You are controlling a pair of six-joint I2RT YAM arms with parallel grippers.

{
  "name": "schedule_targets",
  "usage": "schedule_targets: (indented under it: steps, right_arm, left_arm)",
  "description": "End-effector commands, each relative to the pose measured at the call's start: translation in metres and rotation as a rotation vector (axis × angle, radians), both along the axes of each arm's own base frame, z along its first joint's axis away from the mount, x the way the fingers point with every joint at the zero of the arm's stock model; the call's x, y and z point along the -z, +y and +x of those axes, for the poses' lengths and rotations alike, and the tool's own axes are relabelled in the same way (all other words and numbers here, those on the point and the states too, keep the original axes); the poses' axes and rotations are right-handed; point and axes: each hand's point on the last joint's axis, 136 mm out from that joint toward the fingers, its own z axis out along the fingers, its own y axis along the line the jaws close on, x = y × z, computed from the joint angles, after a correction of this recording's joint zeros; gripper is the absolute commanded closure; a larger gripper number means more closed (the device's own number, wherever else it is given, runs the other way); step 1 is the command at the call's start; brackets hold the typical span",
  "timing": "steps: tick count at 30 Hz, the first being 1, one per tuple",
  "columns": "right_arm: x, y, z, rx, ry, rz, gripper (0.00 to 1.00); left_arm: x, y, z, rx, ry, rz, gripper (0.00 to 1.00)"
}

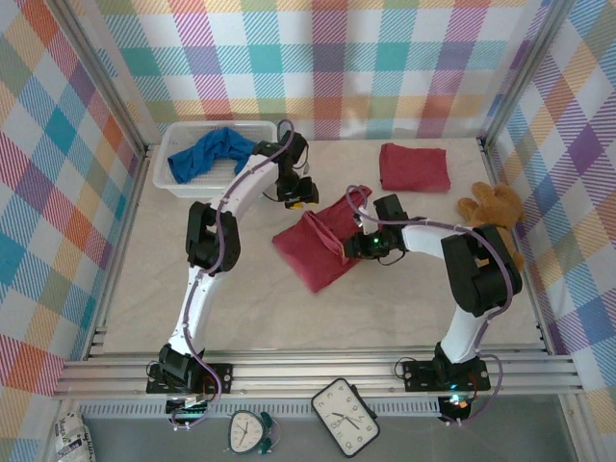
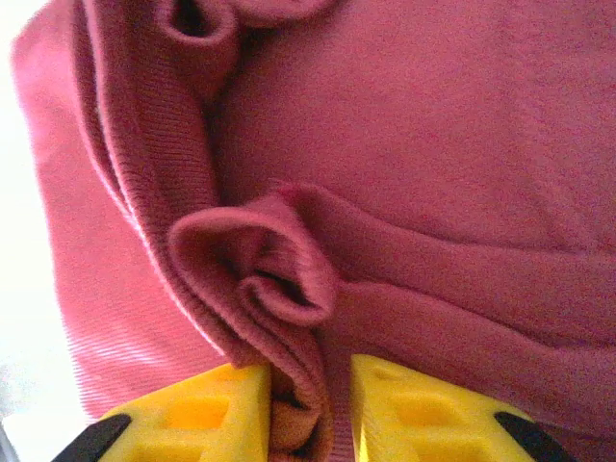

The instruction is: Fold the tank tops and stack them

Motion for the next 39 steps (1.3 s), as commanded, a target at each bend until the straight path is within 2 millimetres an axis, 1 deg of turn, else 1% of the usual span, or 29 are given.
schedule_targets:
  steps: [1,3,5,8,10,12,14,15,17,19,22,25,27,30,34,38,39]
  right_arm:
    - [-0.001,-0.023,0.009,0.094,-0.048,-0.081,0.7]
    - [-0.002,-0.032,0.011,0.117,-0.055,-0.102,0.69]
    - [-0.009,-0.038,0.014,0.12,-0.096,-0.125,0.69]
    - [-0.035,-0.035,0.016,0.082,-0.196,-0.109,0.65]
    - [-0.051,-0.025,0.009,0.009,-0.269,-0.108,0.61]
    - [-0.058,-0.011,-0.003,-0.085,-0.338,-0.141,0.57]
    - [-0.063,0.003,-0.017,-0.167,-0.393,-0.167,0.55]
    - [-0.067,0.012,-0.025,-0.204,-0.42,-0.164,0.53]
    - [-0.07,0.032,-0.04,-0.282,-0.466,-0.164,0.5]
    - [-0.066,0.055,-0.055,-0.375,-0.504,-0.186,0.49]
    - [-0.054,0.078,-0.066,-0.481,-0.54,-0.239,0.48]
    - [-0.04,0.09,-0.069,-0.549,-0.573,-0.329,0.47]
    - [-0.033,0.097,-0.073,-0.587,-0.591,-0.352,0.47]
    - [-0.018,0.103,-0.077,-0.629,-0.59,-0.402,0.46]
    - [0.0,0.107,-0.082,-0.694,-0.614,-0.489,0.46]
    - [0.022,0.101,-0.084,-0.752,-0.649,-0.63,0.47]
    - [0.027,0.098,-0.085,-0.76,-0.641,-0.647,0.49]
  left_arm:
    - [-0.033,0.008,-0.006,0.016,-0.044,0.015,0.58]
    - [-0.039,0.018,-0.011,0.02,-0.056,0.054,0.56]
    - [-0.042,0.031,-0.017,0.024,-0.061,0.106,0.55]
    - [-0.042,0.055,-0.028,0.018,-0.058,0.19,0.53]
    - [-0.033,0.069,-0.039,0.004,-0.036,0.205,0.51]
    - [-0.023,0.079,-0.05,-0.024,-0.008,0.187,0.5]
    - [-0.01,0.082,-0.061,-0.041,0.025,0.147,0.5]
    - [-0.001,0.085,-0.069,-0.046,0.052,0.142,0.5]
    - [0.012,0.088,-0.078,-0.052,0.08,0.137,0.5]
    - [0.023,0.084,-0.081,-0.065,0.1,0.095,0.5]
    - [0.04,0.078,-0.081,-0.076,0.133,0.059,0.51]
    - [0.053,0.075,-0.081,-0.079,0.157,0.049,0.53]
    - [0.06,0.076,-0.081,-0.081,0.17,0.06,0.55]
    - [0.069,0.078,-0.083,-0.078,0.189,0.077,0.61]
    - [0.075,0.079,-0.084,-0.076,0.198,0.086,0.7]
    - [0.074,0.08,-0.083,-0.067,0.2,0.092,0.83]
    - [0.072,0.081,-0.083,-0.065,0.197,0.103,0.87]
